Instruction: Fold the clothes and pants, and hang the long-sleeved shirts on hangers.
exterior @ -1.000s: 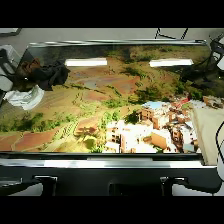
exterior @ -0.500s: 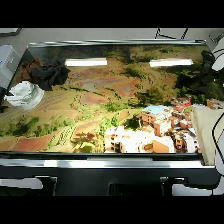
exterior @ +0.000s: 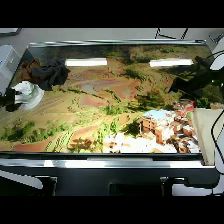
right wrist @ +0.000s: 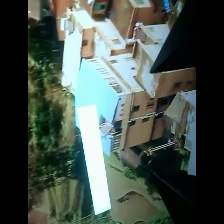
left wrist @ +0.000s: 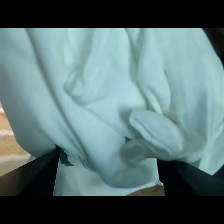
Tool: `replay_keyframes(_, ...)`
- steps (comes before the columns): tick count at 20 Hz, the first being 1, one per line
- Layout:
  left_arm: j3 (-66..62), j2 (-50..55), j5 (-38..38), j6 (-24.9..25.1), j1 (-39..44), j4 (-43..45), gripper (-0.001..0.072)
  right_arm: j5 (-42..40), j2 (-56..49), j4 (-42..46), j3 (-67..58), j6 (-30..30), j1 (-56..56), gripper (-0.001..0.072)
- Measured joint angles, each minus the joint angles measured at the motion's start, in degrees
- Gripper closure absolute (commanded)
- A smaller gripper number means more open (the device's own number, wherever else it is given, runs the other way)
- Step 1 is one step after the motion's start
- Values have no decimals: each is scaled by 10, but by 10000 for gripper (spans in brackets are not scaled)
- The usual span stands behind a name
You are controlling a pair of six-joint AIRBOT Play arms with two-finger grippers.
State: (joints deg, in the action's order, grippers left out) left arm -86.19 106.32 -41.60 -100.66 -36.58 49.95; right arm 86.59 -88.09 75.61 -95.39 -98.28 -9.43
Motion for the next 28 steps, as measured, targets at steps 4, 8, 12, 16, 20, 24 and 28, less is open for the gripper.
replay_keyframes(4, 0, 20, 12, 18, 9, -17, 691, 46, 0, -4, 0, -4, 0, 34)
replay_keyframes(8, 0, -16, -3, 69, 23, -28, 692, 69, 0, -5, 0, -6, 0, 37)
replay_keyframes(12, 1, -143, -16, 146, 66, -27, 692, 75, 3, -7, 0, -6, 0, 38)
replay_keyframes(16, 16, -326, -17, 185, 169, -14, 692, 76, 21, -13, 0, -3, 0, 38)
replay_keyframes(20, 78, -473, 4, 193, 354, -8, 692, 73, 57, -16, 0, 8, 0, 38)
replay_keyframes(24, 177, -529, 93, 168, 570, -6, 692, 64, 101, -16, 0, 23, 0, 38)
replay_keyframes(28, 277, -522, 187, 90, 715, -6, 692, 63, 133, -16, 0, 35, 0, 37)
